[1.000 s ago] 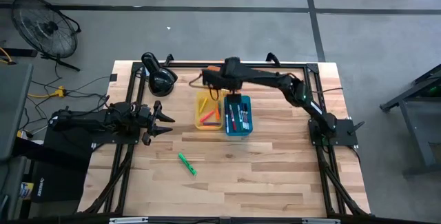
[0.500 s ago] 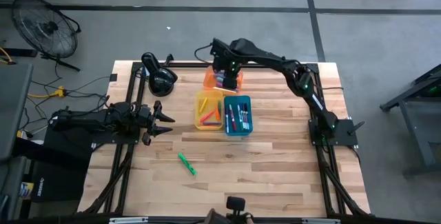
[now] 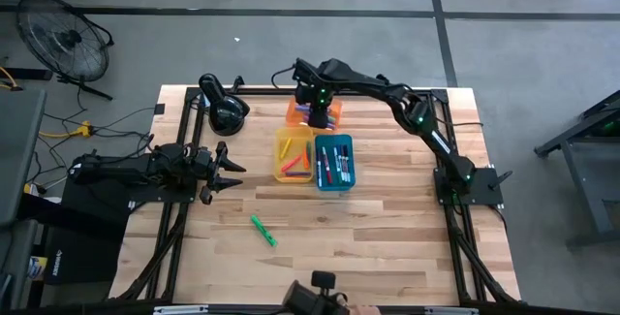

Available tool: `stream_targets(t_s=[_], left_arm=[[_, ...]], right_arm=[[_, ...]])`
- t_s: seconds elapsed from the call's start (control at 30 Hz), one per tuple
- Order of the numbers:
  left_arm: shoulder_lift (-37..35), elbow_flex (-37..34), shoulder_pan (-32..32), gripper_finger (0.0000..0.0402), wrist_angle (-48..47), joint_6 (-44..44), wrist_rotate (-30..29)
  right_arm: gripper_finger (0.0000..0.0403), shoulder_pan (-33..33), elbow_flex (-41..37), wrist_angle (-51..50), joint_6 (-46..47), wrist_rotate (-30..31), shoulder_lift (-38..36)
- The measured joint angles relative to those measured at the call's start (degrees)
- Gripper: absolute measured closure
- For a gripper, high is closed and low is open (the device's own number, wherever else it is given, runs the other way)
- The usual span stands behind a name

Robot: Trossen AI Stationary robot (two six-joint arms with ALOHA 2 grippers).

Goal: Pick & Place Markers
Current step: Put the purple highlighter pen into the orange bin, then put the green highlighter pen into the orange bin

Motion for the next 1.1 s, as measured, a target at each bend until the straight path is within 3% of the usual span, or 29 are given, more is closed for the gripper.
stream_targets(t_s=[0.57, 0.8, 1.1], left_arm=[[0.0, 0.01, 0.0, 0.0232, 0.0, 0.0, 0.04], [0.0, 0.0, 0.0, 0.0232, 0.0, -0.02, 0.02], [0.01, 0.01, 0.0, 0.0232, 0.0, 0.0, 0.02]], right_arm=[[0.0347, -0.68, 0.0, 1.35, 2.69, 0.63, 2.51], [0.0281, -0.67, 0.0, 1.41, 2.93, 0.96, 2.54], [0.0265, -0.65, 0.0, -0.09, 4.35, 2.22, 1.7]])
